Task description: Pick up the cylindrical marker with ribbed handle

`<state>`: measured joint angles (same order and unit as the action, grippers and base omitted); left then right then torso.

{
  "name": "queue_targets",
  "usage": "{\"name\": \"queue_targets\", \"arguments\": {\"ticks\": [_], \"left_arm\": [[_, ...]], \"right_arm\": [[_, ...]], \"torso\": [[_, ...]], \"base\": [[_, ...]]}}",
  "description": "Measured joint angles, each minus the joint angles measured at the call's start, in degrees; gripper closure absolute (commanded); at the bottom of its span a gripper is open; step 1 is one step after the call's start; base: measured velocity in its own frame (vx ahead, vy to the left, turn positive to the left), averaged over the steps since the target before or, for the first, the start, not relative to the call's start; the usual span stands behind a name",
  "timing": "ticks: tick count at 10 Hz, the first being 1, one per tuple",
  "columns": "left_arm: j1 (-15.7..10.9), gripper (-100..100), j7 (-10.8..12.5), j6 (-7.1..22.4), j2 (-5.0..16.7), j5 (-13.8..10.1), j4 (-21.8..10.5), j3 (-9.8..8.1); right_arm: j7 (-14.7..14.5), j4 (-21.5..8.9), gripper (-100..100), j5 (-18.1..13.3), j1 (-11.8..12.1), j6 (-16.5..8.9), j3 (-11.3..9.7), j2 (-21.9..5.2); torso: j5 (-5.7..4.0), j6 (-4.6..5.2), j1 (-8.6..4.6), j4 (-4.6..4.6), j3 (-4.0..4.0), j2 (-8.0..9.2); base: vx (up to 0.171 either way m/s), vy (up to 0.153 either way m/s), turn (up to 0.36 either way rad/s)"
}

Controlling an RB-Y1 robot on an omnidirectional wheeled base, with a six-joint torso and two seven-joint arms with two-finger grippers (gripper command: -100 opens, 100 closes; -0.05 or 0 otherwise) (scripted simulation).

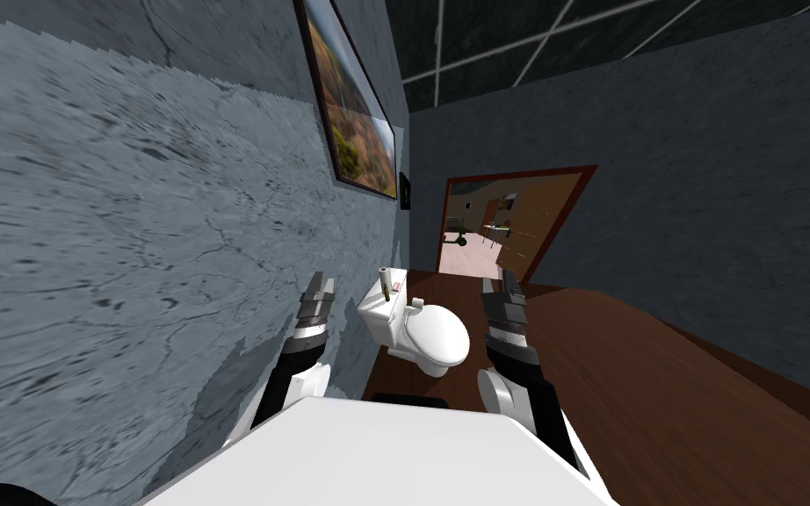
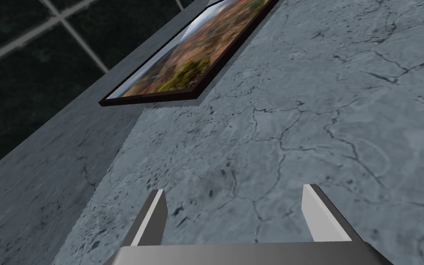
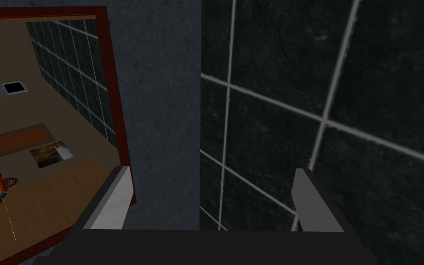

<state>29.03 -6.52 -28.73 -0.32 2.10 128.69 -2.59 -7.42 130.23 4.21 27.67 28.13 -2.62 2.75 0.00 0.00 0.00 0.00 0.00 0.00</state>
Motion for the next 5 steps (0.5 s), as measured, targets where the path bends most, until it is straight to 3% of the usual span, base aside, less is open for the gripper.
{"name": "queue_targets", "arguments": {"ticks": [5], "left_arm": [[-0.64,-100,-1.82,0.43,5.86,1.76,-2.61,-0.48]], "right_arm": [[0.00,0.00,0,0.00,0.00,0.00,0.00,0.00]], "torso": [[-0.02,0.00,-0.11,-0.02,-0.05,-0.09]], "base": [[0.019,-0.035,-0.019]]}}
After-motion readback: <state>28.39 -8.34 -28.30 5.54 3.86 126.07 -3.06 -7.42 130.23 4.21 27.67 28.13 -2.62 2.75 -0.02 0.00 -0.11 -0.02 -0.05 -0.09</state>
